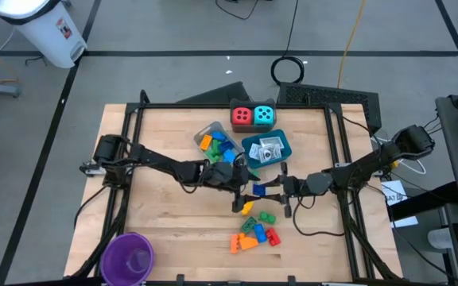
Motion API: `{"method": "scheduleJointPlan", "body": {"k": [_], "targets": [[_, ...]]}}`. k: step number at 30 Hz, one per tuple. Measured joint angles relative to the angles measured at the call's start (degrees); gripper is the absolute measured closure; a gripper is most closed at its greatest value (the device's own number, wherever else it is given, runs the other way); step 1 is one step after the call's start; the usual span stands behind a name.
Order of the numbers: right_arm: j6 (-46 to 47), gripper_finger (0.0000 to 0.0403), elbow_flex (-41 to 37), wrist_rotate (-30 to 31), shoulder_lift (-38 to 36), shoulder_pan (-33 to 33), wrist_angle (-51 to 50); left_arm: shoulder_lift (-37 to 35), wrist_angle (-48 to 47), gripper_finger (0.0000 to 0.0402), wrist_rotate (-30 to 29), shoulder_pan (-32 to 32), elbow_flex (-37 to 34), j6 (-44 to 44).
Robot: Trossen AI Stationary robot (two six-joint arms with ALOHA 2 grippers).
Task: Pick & Place Toys
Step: Put the blue game piece into the gray bin
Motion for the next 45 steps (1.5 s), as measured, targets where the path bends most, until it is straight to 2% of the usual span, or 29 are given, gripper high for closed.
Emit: {"method": "scheduleJointPlan", "body": {"k": [11,20,24,29,32,35,38,40,43,45], "targets": [[-0.5,0.0299,0.0,-0.2,0.1,0.2,-1.4,-0.4,5.1,0.0064,2.3,-1.4,0.1,-0.6],[-0.5,0.0298,-0.1,-0.1,0.2,0.2,-1.4,-0.5,2.6,0.007,2.3,-1.1,0.1,-3.0],[-0.5,0.0298,-0.1,-0.1,0.2,0.2,-1.4,-0.4,2.3,0.0114,2.3,-1.1,0.1,-2.7],[-0.4,0.0295,-0.1,-0.1,0.2,0.2,-1.4,-0.4,2.3,0.021,1.8,-1.0,0.1,-2.6],[0.1,0.0297,-0.2,0.1,0.2,0.1,-1.8,-0.5,1.1,0.0257,-1.5,-0.8,0.1,-2.7],[-0.2,0.029,-0.2,0.3,0.2,0.1,-1.9,-1.6,-3.1,0.0258,-4.2,-0.1,0.2,-4.1],[0.3,0.0265,0.0,3.4,0.1,-0.4,-1.5,-4.5,-8.6,0.0258,-8.9,1.1,0.3,-7.1],[2.2,0.0246,-0.2,2.9,0.1,-0.1,-2.8,-6.9,-13.9,0.0258,-18.0,1.4,-0.6,-8.3],[3.7,0.0219,-0.1,2.8,0.0,0.0,-3.6,-9.8,-16.6,0.0258,-30.8,2.4,-2.9,-11.4],[3.9,0.0205,0.0,3.1,0.1,-0.3,-4.3,-12.5,-19.9,0.0258,-36.7,2.3,-5.4,-15.2]]}}
